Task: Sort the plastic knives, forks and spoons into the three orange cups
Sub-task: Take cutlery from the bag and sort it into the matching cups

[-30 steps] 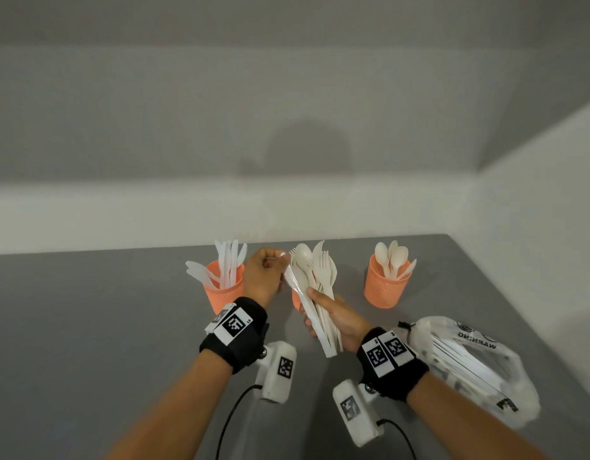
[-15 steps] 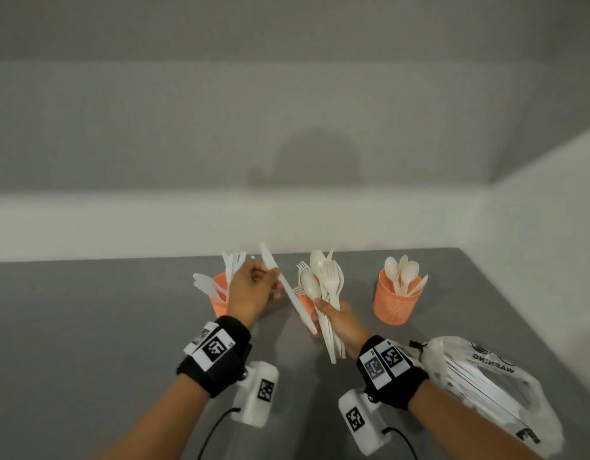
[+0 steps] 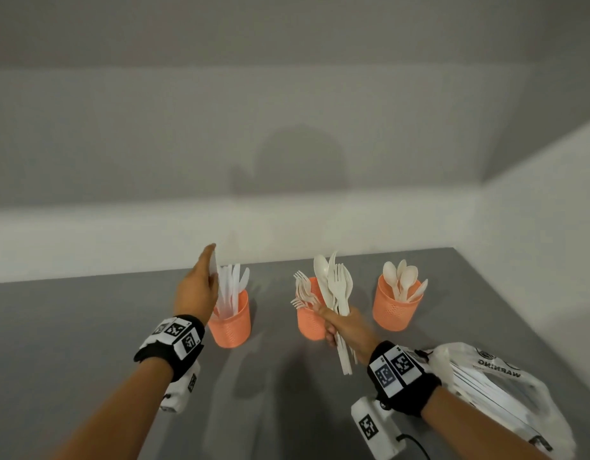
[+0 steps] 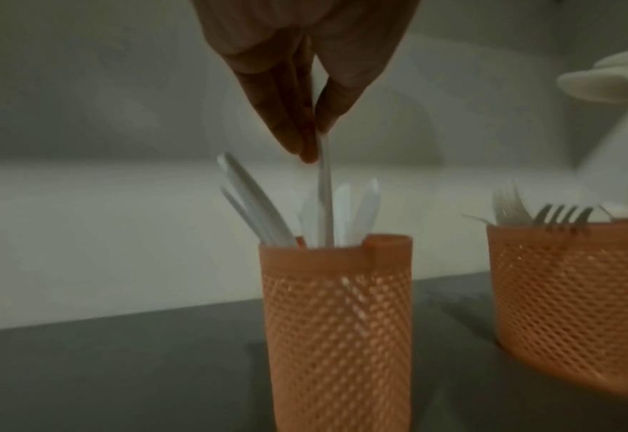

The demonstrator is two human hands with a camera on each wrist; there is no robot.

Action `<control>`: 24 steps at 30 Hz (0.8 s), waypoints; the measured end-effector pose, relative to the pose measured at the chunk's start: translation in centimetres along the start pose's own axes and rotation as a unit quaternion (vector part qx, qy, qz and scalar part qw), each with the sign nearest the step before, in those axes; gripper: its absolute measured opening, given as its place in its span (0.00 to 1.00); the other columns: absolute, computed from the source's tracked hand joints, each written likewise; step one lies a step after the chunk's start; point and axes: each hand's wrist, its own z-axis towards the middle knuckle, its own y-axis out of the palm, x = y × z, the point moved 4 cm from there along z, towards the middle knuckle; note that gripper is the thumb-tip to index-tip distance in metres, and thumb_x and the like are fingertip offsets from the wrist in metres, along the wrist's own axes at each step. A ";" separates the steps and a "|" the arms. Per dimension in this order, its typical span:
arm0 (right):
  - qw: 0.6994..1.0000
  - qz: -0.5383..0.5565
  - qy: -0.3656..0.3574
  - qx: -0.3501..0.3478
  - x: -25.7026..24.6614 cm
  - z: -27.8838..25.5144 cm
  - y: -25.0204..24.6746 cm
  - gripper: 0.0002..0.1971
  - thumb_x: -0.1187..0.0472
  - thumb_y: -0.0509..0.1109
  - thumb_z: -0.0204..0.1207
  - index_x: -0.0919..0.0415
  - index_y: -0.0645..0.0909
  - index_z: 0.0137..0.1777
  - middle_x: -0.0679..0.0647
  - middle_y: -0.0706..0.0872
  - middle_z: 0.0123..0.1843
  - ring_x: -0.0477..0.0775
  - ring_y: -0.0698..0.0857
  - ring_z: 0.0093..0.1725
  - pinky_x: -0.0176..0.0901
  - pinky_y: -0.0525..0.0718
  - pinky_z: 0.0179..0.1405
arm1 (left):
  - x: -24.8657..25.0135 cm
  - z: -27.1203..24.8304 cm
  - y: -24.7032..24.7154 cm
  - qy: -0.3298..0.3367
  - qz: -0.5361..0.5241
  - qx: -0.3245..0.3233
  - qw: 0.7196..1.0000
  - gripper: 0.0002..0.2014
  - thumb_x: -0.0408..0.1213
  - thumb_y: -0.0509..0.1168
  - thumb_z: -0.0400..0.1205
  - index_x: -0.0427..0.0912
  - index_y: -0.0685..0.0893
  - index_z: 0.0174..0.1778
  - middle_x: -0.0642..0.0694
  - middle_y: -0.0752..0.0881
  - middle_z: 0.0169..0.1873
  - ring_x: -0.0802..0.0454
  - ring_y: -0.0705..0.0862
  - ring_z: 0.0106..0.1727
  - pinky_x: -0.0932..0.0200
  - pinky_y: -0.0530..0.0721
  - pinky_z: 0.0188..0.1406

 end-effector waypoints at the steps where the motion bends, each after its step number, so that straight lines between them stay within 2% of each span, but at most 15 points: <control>1: 1.000 -0.001 -0.004 0.005 0.0 0.0 -0.1 0.16 0.58 0.71 0.76 0.57 0.73 0.28 0.48 0.71 0.16 0.44 0.72 0.16 0.33 0.73 0.18 | -0.2 -0.3 0.5 0.003 0.034 -0.007 0.999 0.26 0.28 0.59 0.81 0.46 0.68 0.76 0.36 0.83 0.37 0.39 0.81 0.36 0.50 0.78 0.41; 3: 1.000 -0.015 -0.011 0.012 -0.1 -0.2 -0.2 0.14 0.58 0.70 0.77 0.59 0.75 0.30 0.48 0.76 0.18 0.44 0.74 0.16 0.33 0.74 0.18 | -0.4 -0.9 1.3 0.038 0.114 0.006 0.993 0.22 0.23 0.64 0.76 0.41 0.79 0.66 0.34 0.85 0.33 0.35 0.84 0.38 0.43 0.78 0.46; 5: 0.999 -0.032 -0.019 0.016 -0.3 -0.3 -0.2 0.11 0.58 0.70 0.77 0.60 0.78 0.35 0.51 0.81 0.24 0.43 0.75 0.16 0.33 0.75 0.18 | -0.7 -1.3 2.0 0.065 0.186 0.032 0.980 0.18 0.21 0.71 0.68 0.35 0.86 0.54 0.33 0.87 0.30 0.32 0.85 0.42 0.38 0.76 0.46; 7: 0.998 -0.047 -0.025 0.018 -0.5 -0.4 -0.2 0.09 0.58 0.69 0.78 0.60 0.79 0.38 0.54 0.83 0.28 0.43 0.75 0.17 0.33 0.75 0.17 | -0.8 -1.5 1.9 0.057 0.214 0.047 0.974 0.16 0.25 0.75 0.66 0.32 0.87 0.51 0.31 0.88 0.41 0.29 0.84 0.51 0.36 0.76 0.48; 9: 0.997 -0.065 -0.039 0.028 -0.7 -0.5 -0.2 0.10 0.59 0.69 0.78 0.60 0.79 0.35 0.54 0.81 0.27 0.43 0.74 0.16 0.32 0.73 0.17 | 0.1 -1.7 1.4 0.072 0.205 0.080 0.973 0.17 0.33 0.72 0.71 0.32 0.85 0.55 0.30 0.85 0.53 0.28 0.82 0.55 0.35 0.78 0.49; 10: 0.996 -0.069 -0.047 0.039 -0.7 -0.6 -0.1 0.11 0.60 0.69 0.78 0.59 0.77 0.33 0.53 0.79 0.24 0.43 0.73 0.15 0.33 0.73 0.17 | 1.1 -2.0 1.2 0.086 0.164 0.099 0.978 0.19 0.38 0.67 0.74 0.33 0.84 0.59 0.31 0.83 0.56 0.29 0.81 0.56 0.36 0.79 0.50; 12: 0.994 -0.071 -0.063 0.061 -0.9 -0.7 0.1 0.14 0.62 0.69 0.78 0.60 0.74 0.31 0.49 0.74 0.17 0.42 0.70 0.13 0.33 0.71 0.15 | 4.0 -3.0 1.2 0.080 -0.038 0.063 0.994 0.23 0.45 0.60 0.77 0.35 0.81 0.64 0.35 0.82 0.56 0.37 0.81 0.57 0.44 0.79 0.55; 14: 0.992 -0.060 -0.082 0.075 -0.7 -0.5 0.7 0.11 0.65 0.69 0.78 0.64 0.73 0.34 0.46 0.72 0.13 0.41 0.68 0.11 0.32 0.69 0.13 | 7.0 -4.3 1.8 0.005 -0.260 -0.022 0.965 0.24 0.47 0.63 0.76 0.37 0.79 0.65 0.43 0.83 0.50 0.47 0.81 0.54 0.57 0.79 0.54; 16: 0.987 -0.080 -0.090 0.103 -0.4 -0.4 1.2 0.09 0.62 0.72 0.75 0.67 0.76 0.44 0.45 0.77 0.16 0.40 0.73 0.13 0.32 0.69 0.14 | 9.9 -6.0 3.2 -0.081 -0.369 -0.140 0.915 0.20 0.43 0.68 0.78 0.40 0.76 0.65 0.47 0.83 0.49 0.51 0.82 0.54 0.66 0.79 0.52; 18: 0.984 -0.102 -0.094 0.114 0.0 -0.5 1.8 0.15 0.57 0.73 0.67 0.64 0.81 0.52 0.45 0.82 0.23 0.41 0.79 0.21 0.34 0.75 0.21 | 12.1 -7.6 5.0 -0.128 -0.435 -0.234 0.860 0.15 0.38 0.68 0.79 0.40 0.76 0.60 0.45 0.84 0.50 0.51 0.84 0.53 0.63 0.82 0.54; 19: 0.982 -0.119 -0.096 0.109 0.2 -0.6 2.0 0.18 0.54 0.70 0.64 0.60 0.81 0.53 0.44 0.83 0.27 0.43 0.82 0.27 0.36 0.77 0.26 | 12.8 -8.1 5.8 -0.133 -0.453 -0.252 0.845 0.12 0.37 0.69 0.78 0.41 0.78 0.55 0.43 0.86 0.48 0.51 0.85 0.50 0.60 0.84 0.53; 20: 0.979 -0.147 -0.094 0.105 0.3 -0.9 2.2 0.18 0.53 0.68 0.62 0.56 0.81 0.53 0.45 0.85 0.31 0.47 0.83 0.32 0.39 0.78 0.32 | 13.3 -8.5 6.3 -0.133 -0.462 -0.257 0.838 0.10 0.38 0.71 0.76 0.42 0.80 0.50 0.42 0.87 0.46 0.49 0.86 0.48 0.57 0.85 0.53; 22: 0.969 -0.206 -0.087 0.105 0.8 -1.4 2.1 0.19 0.54 0.68 0.67 0.56 0.78 0.58 0.51 0.88 0.42 0.53 0.86 0.42 0.45 0.83 0.42 | 13.7 -8.8 7.1 -0.151 -0.476 -0.258 0.827 0.13 0.40 0.75 0.71 0.39 0.83 0.48 0.38 0.87 0.44 0.45 0.86 0.48 0.49 0.84 0.57; 23: 0.965 -0.225 -0.091 0.104 0.9 -1.6 1.9 0.19 0.56 0.69 0.70 0.56 0.77 0.61 0.53 0.88 0.46 0.54 0.87 0.46 0.47 0.84 0.46 | 13.8 -8.9 7.3 -0.168 -0.480 -0.257 0.821 0.14 0.39 0.75 0.71 0.37 0.83 0.49 0.38 0.87 0.44 0.44 0.85 0.49 0.47 0.83 0.58; 24: 0.962 -0.236 -0.096 0.094 0.9 -2.0 1.8 0.17 0.57 0.70 0.72 0.56 0.78 0.61 0.52 0.88 0.45 0.52 0.87 0.46 0.46 0.84 0.46 | 13.6 -8.9 7.6 -0.181 -0.479 -0.254 0.821 0.13 0.37 0.75 0.72 0.36 0.83 0.48 0.38 0.87 0.42 0.44 0.85 0.47 0.48 0.83 0.57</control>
